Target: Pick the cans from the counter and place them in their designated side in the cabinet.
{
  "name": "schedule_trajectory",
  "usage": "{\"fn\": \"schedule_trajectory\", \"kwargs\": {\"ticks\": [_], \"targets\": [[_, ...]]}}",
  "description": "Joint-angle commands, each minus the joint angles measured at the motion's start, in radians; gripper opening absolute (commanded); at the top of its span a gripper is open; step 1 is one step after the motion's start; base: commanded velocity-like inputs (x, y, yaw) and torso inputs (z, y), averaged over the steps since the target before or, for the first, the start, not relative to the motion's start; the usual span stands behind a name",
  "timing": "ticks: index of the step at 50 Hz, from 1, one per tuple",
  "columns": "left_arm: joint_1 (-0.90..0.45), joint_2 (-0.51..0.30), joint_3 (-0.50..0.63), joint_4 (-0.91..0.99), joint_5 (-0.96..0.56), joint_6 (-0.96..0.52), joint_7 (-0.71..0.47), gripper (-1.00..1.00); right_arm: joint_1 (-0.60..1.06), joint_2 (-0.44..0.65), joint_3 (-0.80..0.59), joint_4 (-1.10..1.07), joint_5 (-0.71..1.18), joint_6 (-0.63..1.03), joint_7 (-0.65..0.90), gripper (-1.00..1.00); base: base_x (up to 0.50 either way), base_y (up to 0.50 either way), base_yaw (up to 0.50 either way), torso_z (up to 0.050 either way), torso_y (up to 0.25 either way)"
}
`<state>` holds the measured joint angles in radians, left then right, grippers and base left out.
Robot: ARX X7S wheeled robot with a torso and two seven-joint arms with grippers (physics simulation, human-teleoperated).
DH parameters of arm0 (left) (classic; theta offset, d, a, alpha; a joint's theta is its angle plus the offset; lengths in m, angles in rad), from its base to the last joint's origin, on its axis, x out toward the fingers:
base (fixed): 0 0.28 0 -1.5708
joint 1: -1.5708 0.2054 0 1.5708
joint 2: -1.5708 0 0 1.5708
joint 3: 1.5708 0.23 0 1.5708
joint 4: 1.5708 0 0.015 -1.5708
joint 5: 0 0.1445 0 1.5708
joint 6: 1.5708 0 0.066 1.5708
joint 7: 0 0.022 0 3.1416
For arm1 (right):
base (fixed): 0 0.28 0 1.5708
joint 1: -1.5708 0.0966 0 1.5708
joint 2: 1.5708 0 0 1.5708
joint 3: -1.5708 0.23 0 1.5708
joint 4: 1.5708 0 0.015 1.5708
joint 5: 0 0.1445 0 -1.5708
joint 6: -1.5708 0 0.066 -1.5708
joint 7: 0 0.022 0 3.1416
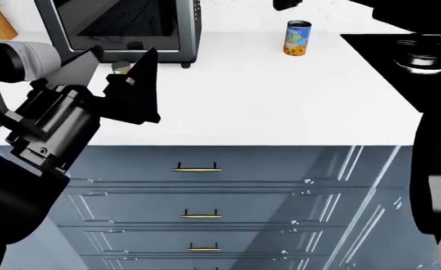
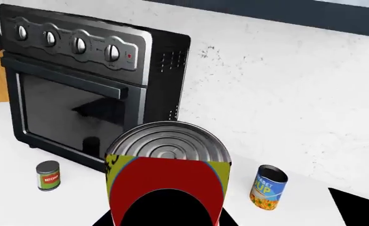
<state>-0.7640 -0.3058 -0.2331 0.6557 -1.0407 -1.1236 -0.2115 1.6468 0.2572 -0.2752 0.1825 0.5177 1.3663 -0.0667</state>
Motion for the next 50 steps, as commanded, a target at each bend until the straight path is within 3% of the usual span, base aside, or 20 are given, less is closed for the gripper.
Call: {"fn": "schedule_trajectory", "kwargs": {"ticks": [1, 6, 10, 17, 20, 31, 43, 50], "targets": [[-0.106, -0.029, 0.002, -0.012, -0.069, -0.05, -0.025, 1.0, 0.331, 0.015, -0.107, 0.319, -0.064, -0.092, -0.132, -1.0, 0.0, 0.0, 0.0, 0.0, 0.0], [-0.145, -0.036, -0.004, -0.007, -0.107, -0.071, -0.057, 1.0, 0.529, -0.052, -0.186, 0.679, -0.132, -0.275, -0.249, -1.0, 0.0, 0.0, 0.0, 0.021, 0.0], [-0.177, -0.047, -0.005, -0.002, -0.134, -0.085, -0.075, 1.0, 0.706, -0.159, -0.22, 1.122, -0.191, -0.466, -0.372, -1.0, 0.0, 0.0, 0.0, 0.039, 0.0], [-0.208, -0.055, 0.006, -0.013, -0.143, -0.079, -0.074, 1.0, 0.709, -0.207, 0.134, 1.033, -0.613, -0.319, -0.463, -1.0, 0.0, 0.0, 0.0, 0.04, 0.0], [-0.219, -0.054, 0.009, -0.016, -0.148, -0.076, -0.073, 1.0, 0.709, -0.227, 0.203, 1.001, -0.713, -0.296, -0.48, -1.0, 0.0, 0.0, 0.0, 0.048, 0.0], [-0.254, -0.075, 0.039, -0.016, -0.142, -0.064, -0.071, 1.0, 0.709, -0.229, 0.239, 0.921, -0.724, -0.275, -0.385, -1.0, 0.0, 0.0, 0.0, 0.05, 0.0], [-0.297, -0.083, 0.037, -0.008, -0.187, -0.076, -0.109, 1.0, 0.709, -0.229, 0.239, 0.921, -0.724, -0.275, -0.385, -1.0, 0.0, 0.0, 0.0, 0.05, 0.0], [-0.389, -0.099, 0.007, -0.026, -0.329, -0.137, -0.219, 1.0, 0.709, -0.229, 0.239, 0.921, -0.724, -0.275, -0.385, -1.0, 0.0, 0.0, 0.0, 0.05, 0.0]]}}
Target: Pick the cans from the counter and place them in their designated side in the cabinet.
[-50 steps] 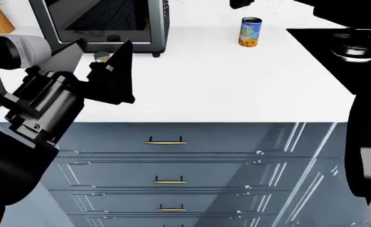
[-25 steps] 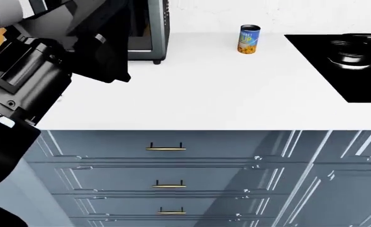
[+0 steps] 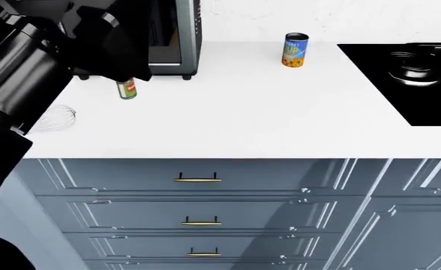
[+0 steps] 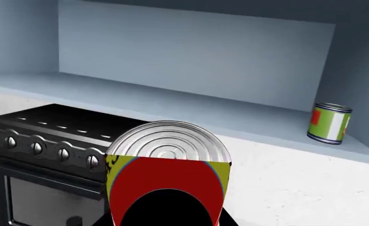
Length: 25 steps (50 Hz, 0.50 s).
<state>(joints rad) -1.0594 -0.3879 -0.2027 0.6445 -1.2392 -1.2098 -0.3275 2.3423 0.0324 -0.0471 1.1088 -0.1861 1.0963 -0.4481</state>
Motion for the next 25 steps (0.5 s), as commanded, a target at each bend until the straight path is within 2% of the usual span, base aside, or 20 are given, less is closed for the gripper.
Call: {"fn": "schedule_trajectory", "kwargs": {"ticks": [1, 5, 9, 25], "targets": [[-0.117, -0.017, -0.029, -0.024, -0.16, -0.058, -0.13, 1.0, 0.014, -0.004, 0.011, -0.005, -0.02, -0.005, -0.004, -1.0, 0.0, 0.0, 0.0, 0.05, 0.0], [-0.211, -0.015, -0.039, -0.055, -0.249, -0.061, -0.201, 1.0, 0.014, -0.004, 0.011, -0.005, -0.02, -0.005, -0.004, -1.0, 0.0, 0.0, 0.0, 0.05, 0.0], [-0.256, -0.012, -0.03, -0.073, -0.264, -0.057, -0.221, 1.0, 0.014, -0.004, 0.011, -0.005, -0.02, -0.005, -0.004, -1.0, 0.06, 0.0, 0.0, 0.05, 0.0], [-0.245, -0.017, -0.008, -0.081, -0.251, -0.048, -0.229, 1.0, 0.014, -0.004, 0.011, -0.005, -0.02, -0.005, -0.004, -1.0, 0.31, -0.04, 0.0, 0.05, 0.0]]}}
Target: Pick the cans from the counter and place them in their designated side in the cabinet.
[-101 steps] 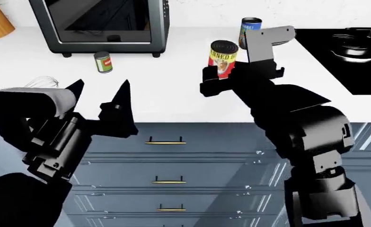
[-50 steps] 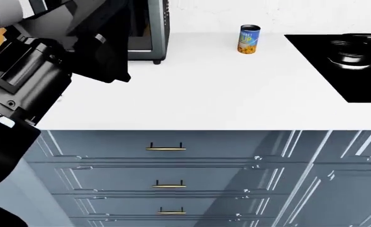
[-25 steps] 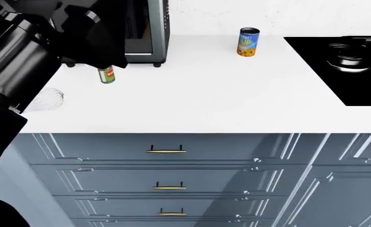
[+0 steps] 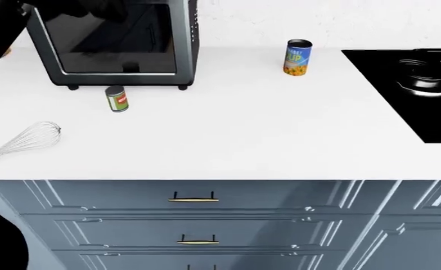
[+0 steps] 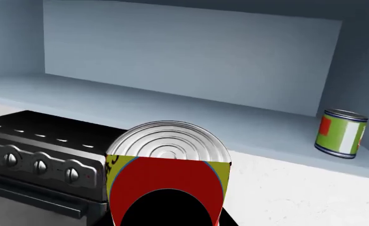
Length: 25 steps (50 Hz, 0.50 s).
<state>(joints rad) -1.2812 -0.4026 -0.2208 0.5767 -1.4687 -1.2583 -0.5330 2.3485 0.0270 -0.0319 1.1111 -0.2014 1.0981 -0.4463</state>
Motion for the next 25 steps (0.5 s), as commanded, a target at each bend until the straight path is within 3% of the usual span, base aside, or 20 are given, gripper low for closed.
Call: {"fn": "schedule_trajectory", "kwargs": {"ticks": [1, 25], "targets": [[-0.024, -0.003, 0.01, -0.013, -0.024, 0.002, -0.024, 1.0, 0.008, 0.001, -0.004, -0.008, -0.005, -0.006, -0.006, -1.0, 0.32, -0.22, 0.0, 0.023, 0.0], [-0.015, -0.02, 0.023, -0.01, -0.052, 0.015, -0.044, 1.0, 0.008, 0.001, -0.004, -0.008, -0.005, -0.006, -0.006, -1.0, 0.21, -0.23, 0.0, 0.0, 0.0]]}}
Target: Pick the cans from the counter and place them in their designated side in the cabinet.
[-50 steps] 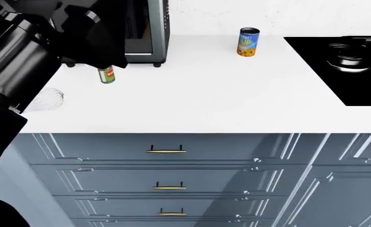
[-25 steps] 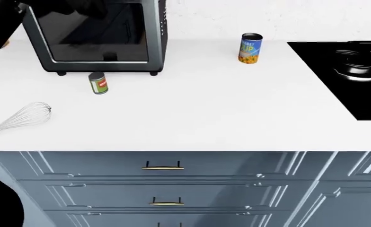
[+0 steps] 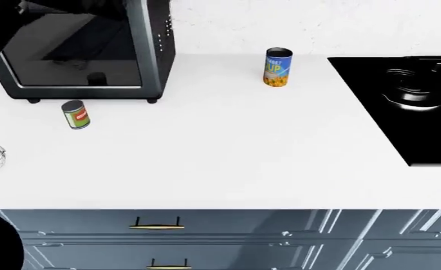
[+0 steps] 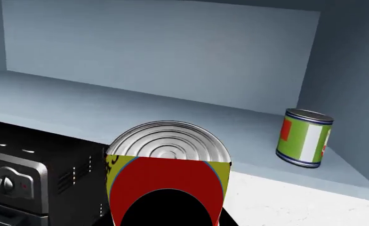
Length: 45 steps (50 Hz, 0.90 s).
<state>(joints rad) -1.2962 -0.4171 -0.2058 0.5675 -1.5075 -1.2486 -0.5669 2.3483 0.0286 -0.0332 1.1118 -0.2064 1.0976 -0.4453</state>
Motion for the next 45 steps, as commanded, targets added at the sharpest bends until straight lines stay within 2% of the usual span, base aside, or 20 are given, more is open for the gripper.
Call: {"fn": "schedule_trajectory", "kwargs": {"ticks": [1, 45], "targets": [[0.0, -0.006, 0.009, -0.001, -0.014, 0.005, -0.012, 1.0, 0.008, 0.0, -0.003, -0.008, 0.0, -0.006, -0.007, -1.0, 0.27, -0.16, 0.0, 0.0, 0.0], [0.023, -0.033, 0.028, 0.007, -0.03, 0.039, 0.005, 1.0, 0.008, 0.0, -0.003, -0.008, 0.0, -0.006, -0.007, -1.0, 0.29, -0.07, 0.0, 0.0, 0.001]]}}
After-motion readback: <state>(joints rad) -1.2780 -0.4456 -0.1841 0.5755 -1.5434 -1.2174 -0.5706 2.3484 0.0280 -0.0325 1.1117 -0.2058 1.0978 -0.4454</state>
